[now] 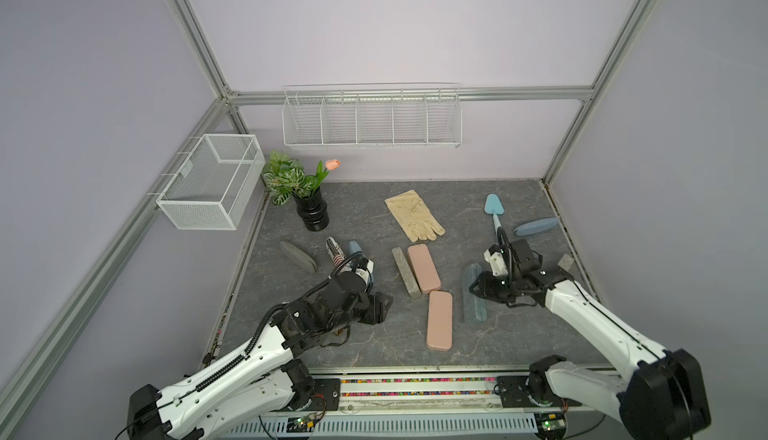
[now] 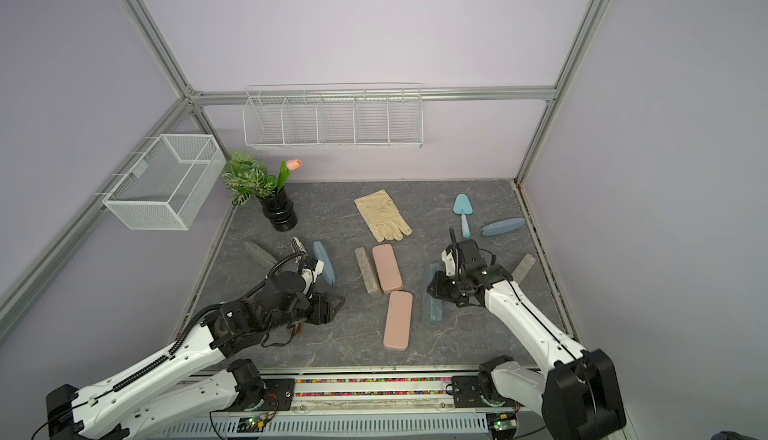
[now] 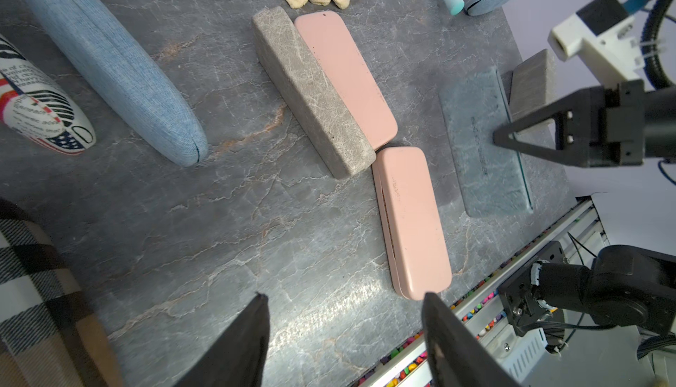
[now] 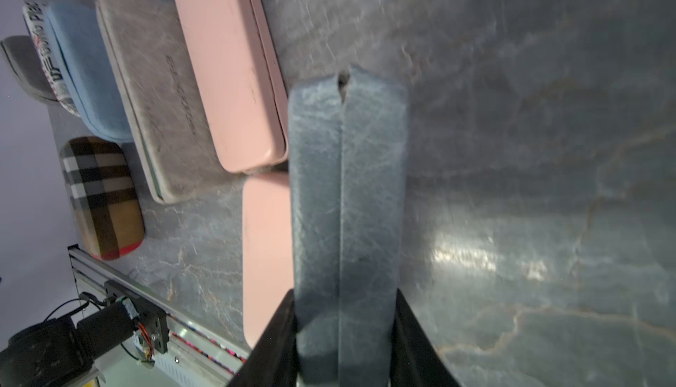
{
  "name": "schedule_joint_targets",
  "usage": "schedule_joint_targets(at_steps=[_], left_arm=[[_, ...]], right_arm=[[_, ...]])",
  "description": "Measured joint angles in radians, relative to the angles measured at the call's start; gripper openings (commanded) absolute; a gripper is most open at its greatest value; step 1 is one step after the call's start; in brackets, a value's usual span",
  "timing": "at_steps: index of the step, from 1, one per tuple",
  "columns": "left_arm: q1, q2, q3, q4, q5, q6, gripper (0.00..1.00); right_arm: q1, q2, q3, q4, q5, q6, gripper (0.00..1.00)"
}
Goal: Close the glasses case
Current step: Place the glasses case at the center of the board, then move the glasses case to the center of the board.
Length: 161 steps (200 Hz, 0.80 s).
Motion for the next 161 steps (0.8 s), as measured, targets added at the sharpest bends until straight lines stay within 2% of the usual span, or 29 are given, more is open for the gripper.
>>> schedule_joint_targets(at_steps=[29, 51, 100, 161], left_arm=[[0.0, 0.003, 0.0, 0.0, 0.001, 0.006, 0.67], [0.0, 0.001, -0.002, 0.003, 0.01, 0.011, 0.7], [0.0, 0.002, -0.003, 0.009, 0.022, 0.016, 0.7], [0.0, 0.016, -0.003, 0.011, 0.022, 0.019, 0.71]], right_arm=[[0.027, -0.171, -0.082, -0.031, -0.005, 0.064, 0.28], [0.064, -0.239, -0.144, -0.012, -0.009, 0.118, 0.28], [0.195, -0.249, -0.263, 0.064, -0.005, 0.217, 0.27], [0.254, -0.254, -0.317, 0.219, -0.002, 0.302, 0.27]])
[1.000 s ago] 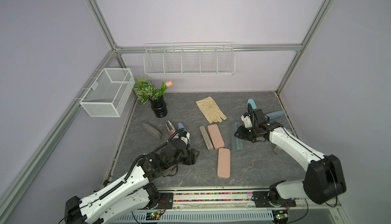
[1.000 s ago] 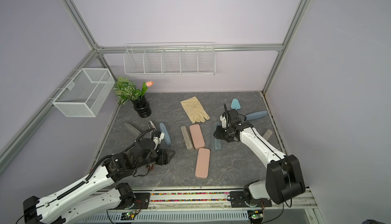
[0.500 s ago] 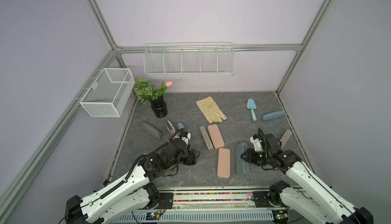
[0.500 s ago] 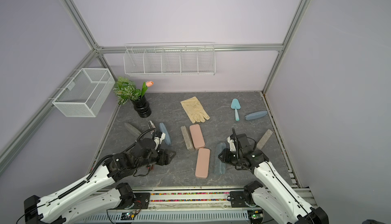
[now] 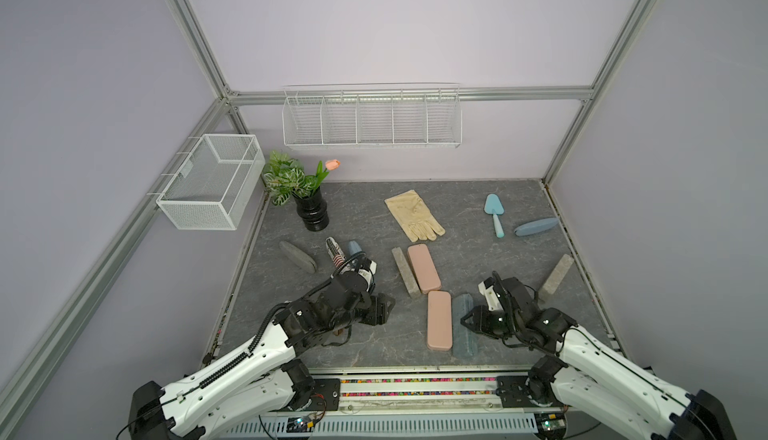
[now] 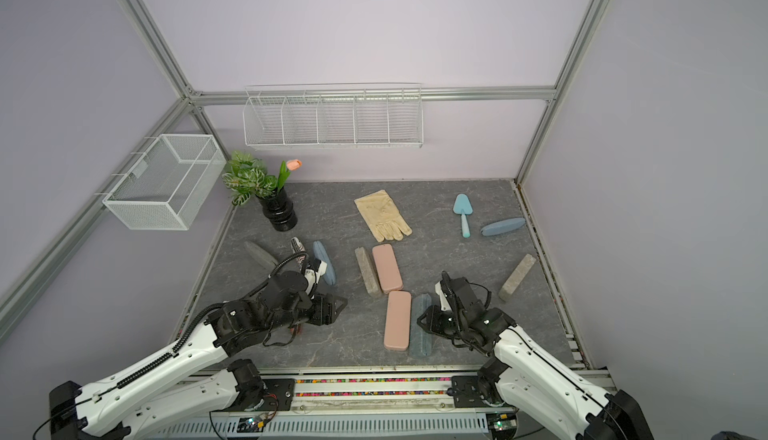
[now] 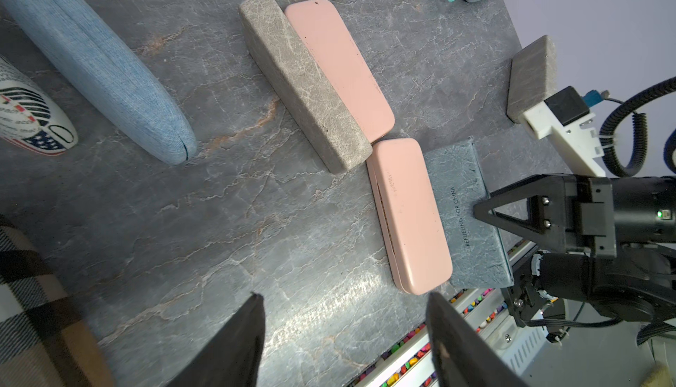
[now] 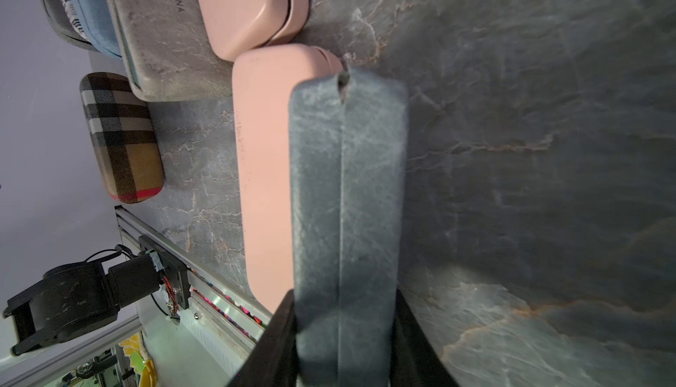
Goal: Close the glasses case
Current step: Move the glasses case to the center of the board.
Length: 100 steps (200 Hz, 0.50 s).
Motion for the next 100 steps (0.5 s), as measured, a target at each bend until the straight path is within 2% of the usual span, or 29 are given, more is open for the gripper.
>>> schedule_joint_targets(at_steps=[100], left_arm=[[0.0, 0.006, 0.0, 0.0, -0.003, 0.0, 0.71]], right_arm=[[0.093, 0.179, 0.037, 0.183, 0.01, 0.033, 0.26]])
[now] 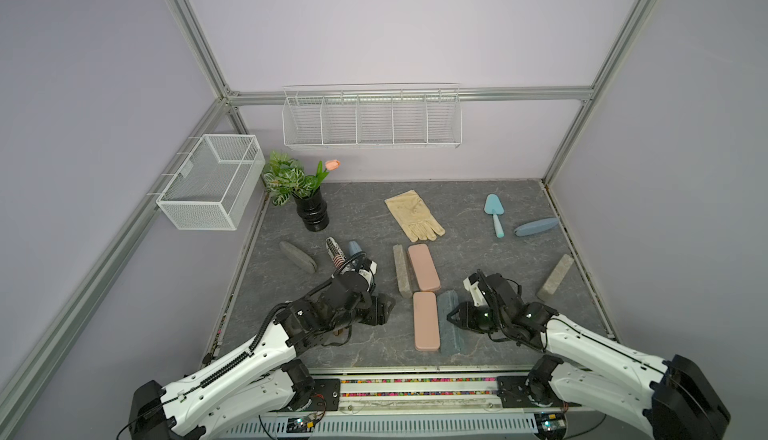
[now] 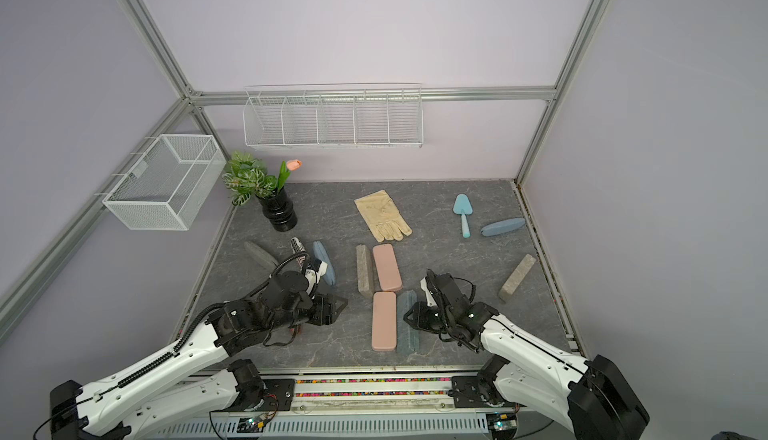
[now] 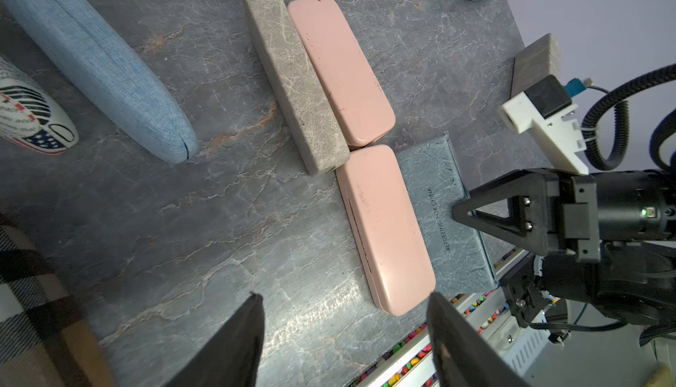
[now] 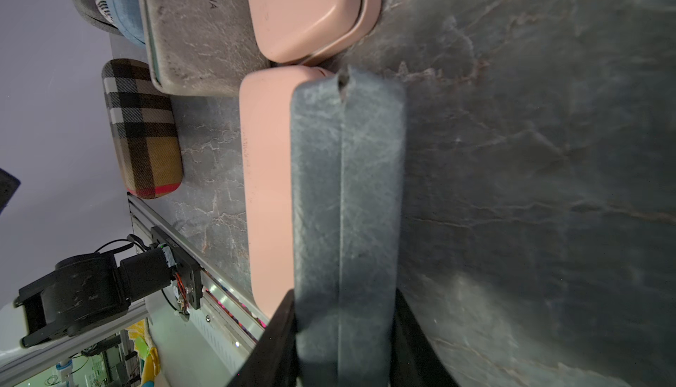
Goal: Close the glasses case
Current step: Move the glasses case to the center of the board.
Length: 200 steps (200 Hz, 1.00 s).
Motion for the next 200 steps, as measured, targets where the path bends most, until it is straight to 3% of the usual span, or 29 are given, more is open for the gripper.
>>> schedule_joint_targets(at_steps=[29, 67, 118, 200], left_arm=[[0.0, 0.0, 0.0, 0.0, 0.0, 0.0, 0.71], [0.0, 0.013, 0.0, 0.0, 0.0, 0.0, 0.71], [0.0, 0.023, 0.0, 0.0, 0.0, 0.0, 0.72], [0.0, 0.031, 0.0, 0.0, 0.0, 0.0, 0.72]], right_arm=[[0.003, -0.019, -0.001, 0.0, 0.031, 0.012, 0.28], [-0.003, -0.108, -0.056, 0.013, 0.069, 0.035, 0.46], [-0.035, -0.167, -0.082, -0.058, 0.086, 0.029, 0.61], [-0.054, -0.125, 0.025, -0.241, 0.116, -0.032, 0.71]])
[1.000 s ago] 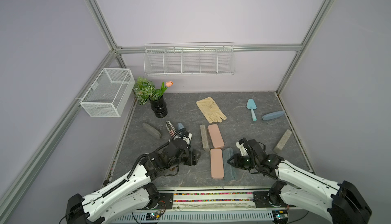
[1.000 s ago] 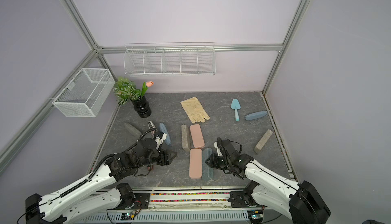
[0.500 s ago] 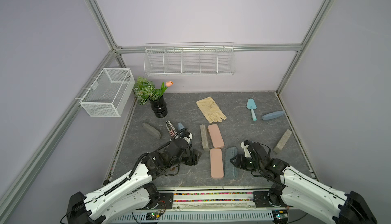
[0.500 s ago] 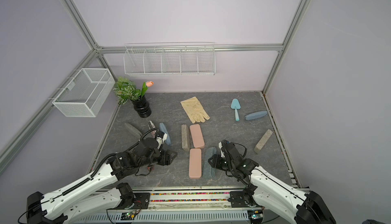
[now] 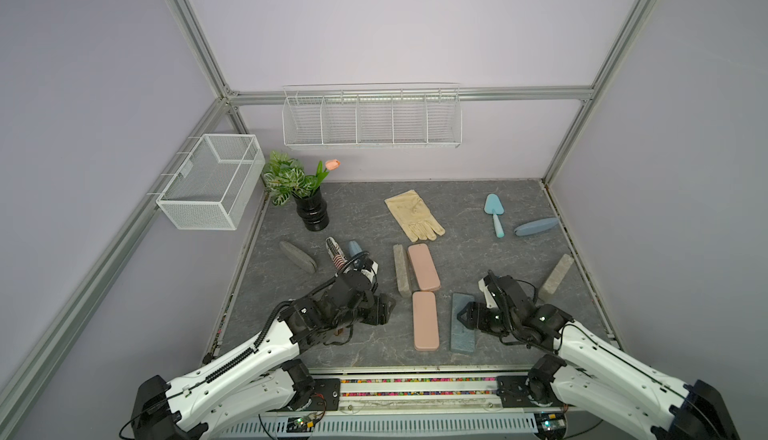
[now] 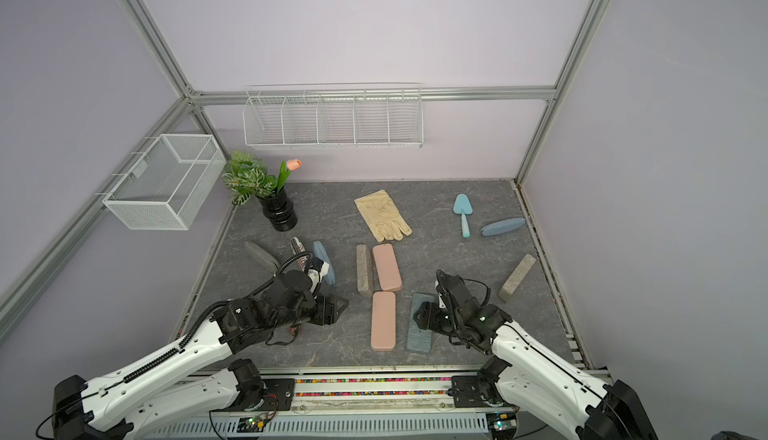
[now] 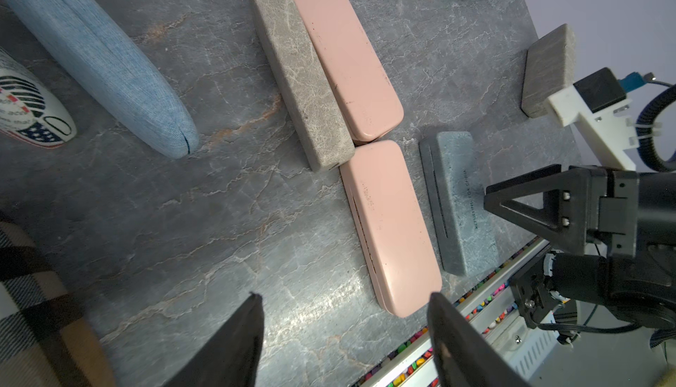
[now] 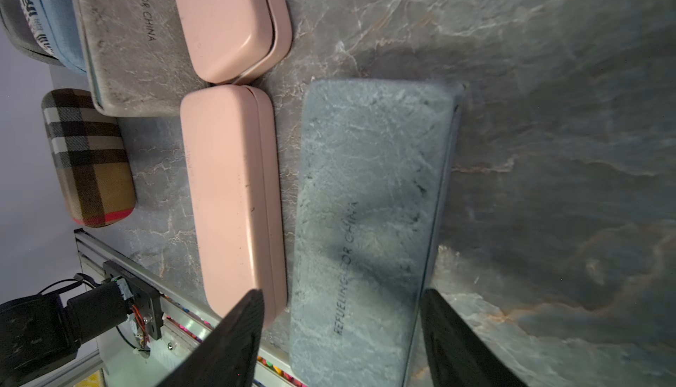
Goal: Close the glasses case
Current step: Move the glasses case to the center of the board.
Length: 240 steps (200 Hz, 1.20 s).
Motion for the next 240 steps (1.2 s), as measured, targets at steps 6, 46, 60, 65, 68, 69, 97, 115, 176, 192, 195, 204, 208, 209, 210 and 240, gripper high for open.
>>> schedule_joint_targets(at_steps=[6, 46, 60, 65, 68, 69, 97, 115, 176, 192, 195, 204, 208, 209, 210, 240], left_arm=[[0.0, 0.0, 0.0, 0.0, 0.0, 0.0, 0.72], [0.0, 0.0, 0.0, 0.0, 0.0, 0.0, 0.72], [0.0, 0.002, 0.0, 0.0, 0.0, 0.0, 0.72], [0.0, 0.004, 0.0, 0.0, 0.0, 0.0, 0.72], [0.0, 0.004, 0.0, 0.0, 0.0, 0.0, 0.72], [0.0, 0.005, 0.0, 0.0, 0.0, 0.0, 0.72], [0.0, 0.011, 0.0, 0.0, 0.0, 0.0, 0.72], [0.0, 0.011, 0.0, 0.0, 0.0, 0.0, 0.72], [0.0, 0.016, 0.0, 0.0, 0.0, 0.0, 0.72], [0.0, 0.016, 0.0, 0.0, 0.0, 0.0, 0.72], [0.0, 0.016, 0.0, 0.0, -0.001, 0.0, 0.72], [0.0, 0.016, 0.0, 0.0, -0.001, 0.0, 0.72], [0.0, 0.016, 0.0, 0.0, -0.001, 0.0, 0.72], [0.0, 0.016, 0.0, 0.0, -0.001, 0.0, 0.72], [0.0, 0.016, 0.0, 0.0, 0.0, 0.0, 0.72], [0.0, 0.016, 0.0, 0.0, -0.001, 0.0, 0.72]], right_arm=[[0.0, 0.003, 0.005, -0.009, 0.003, -0.001, 0.71], [-0.001, -0.007, 0.053, -0.127, 0.049, 0.003, 0.61], [-0.002, -0.008, 0.062, -0.158, 0.061, 0.005, 0.44], [-0.002, -0.008, 0.062, -0.166, 0.063, 0.0, 0.38], [-0.002, -0.008, 0.061, -0.171, 0.064, 0.012, 0.35], [-0.002, -0.008, 0.061, -0.174, 0.064, 0.008, 0.34], [-0.002, -0.004, 0.061, -0.212, 0.091, 0.017, 0.18], [-0.002, 0.0, 0.061, -0.233, 0.115, 0.026, 0.16], [0.0, 0.155, 0.061, -0.215, 0.131, 0.009, 0.16], [0.008, 0.215, 0.061, -0.183, 0.126, 0.001, 0.16], [0.009, 0.224, 0.061, -0.179, 0.123, -0.002, 0.16], [0.016, 0.249, 0.063, -0.165, 0.119, -0.006, 0.16], [0.019, 0.259, 0.065, -0.162, 0.115, -0.008, 0.16], [0.019, 0.262, 0.066, -0.16, 0.115, -0.01, 0.16], [0.02, 0.265, 0.067, -0.159, 0.114, -0.011, 0.16], [0.047, 0.332, 0.116, -0.137, 0.106, -0.035, 0.16]])
